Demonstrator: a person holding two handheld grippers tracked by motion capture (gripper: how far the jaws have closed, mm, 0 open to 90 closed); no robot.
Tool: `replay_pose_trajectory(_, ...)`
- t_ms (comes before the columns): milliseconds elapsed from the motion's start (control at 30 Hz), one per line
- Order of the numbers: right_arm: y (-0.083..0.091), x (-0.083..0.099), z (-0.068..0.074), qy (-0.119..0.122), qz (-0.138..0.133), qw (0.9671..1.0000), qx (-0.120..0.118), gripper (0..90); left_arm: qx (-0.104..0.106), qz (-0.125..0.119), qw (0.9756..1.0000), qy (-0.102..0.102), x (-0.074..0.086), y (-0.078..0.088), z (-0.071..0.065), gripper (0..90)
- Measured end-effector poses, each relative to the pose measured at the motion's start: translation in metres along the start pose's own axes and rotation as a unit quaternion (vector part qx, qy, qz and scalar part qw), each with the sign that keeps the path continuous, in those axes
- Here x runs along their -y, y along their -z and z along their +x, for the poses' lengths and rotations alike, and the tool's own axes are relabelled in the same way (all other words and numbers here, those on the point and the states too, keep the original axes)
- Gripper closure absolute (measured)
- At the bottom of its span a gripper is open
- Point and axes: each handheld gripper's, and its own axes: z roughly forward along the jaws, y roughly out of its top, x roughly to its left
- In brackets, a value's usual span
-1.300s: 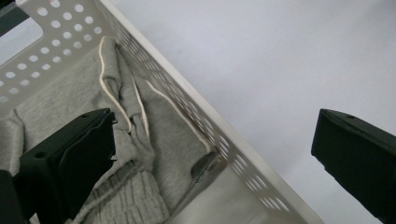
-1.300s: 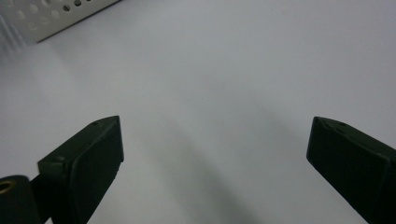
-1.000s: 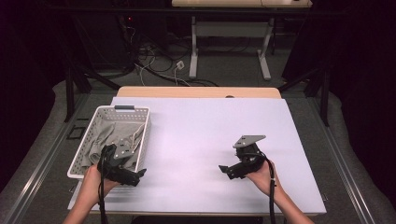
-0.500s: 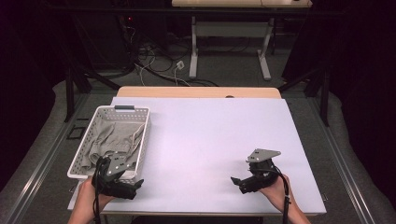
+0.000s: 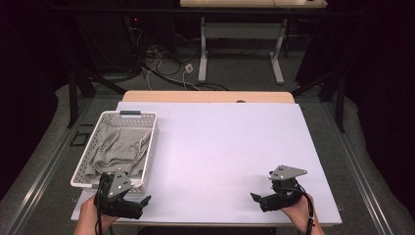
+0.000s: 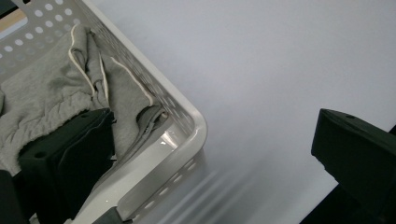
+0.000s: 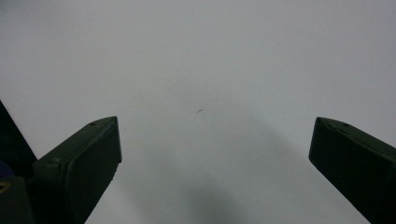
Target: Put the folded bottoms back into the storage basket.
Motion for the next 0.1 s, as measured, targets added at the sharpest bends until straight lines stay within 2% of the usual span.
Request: replay_pose_trajectory(100, 0.0019, 0.002, 0.0015, 0.004, -0.007, 1.0, -0.003, 1.3, 0.004, -0.008, 1.0, 0.003, 0.0016, 0.0005, -0.0013, 0.0)
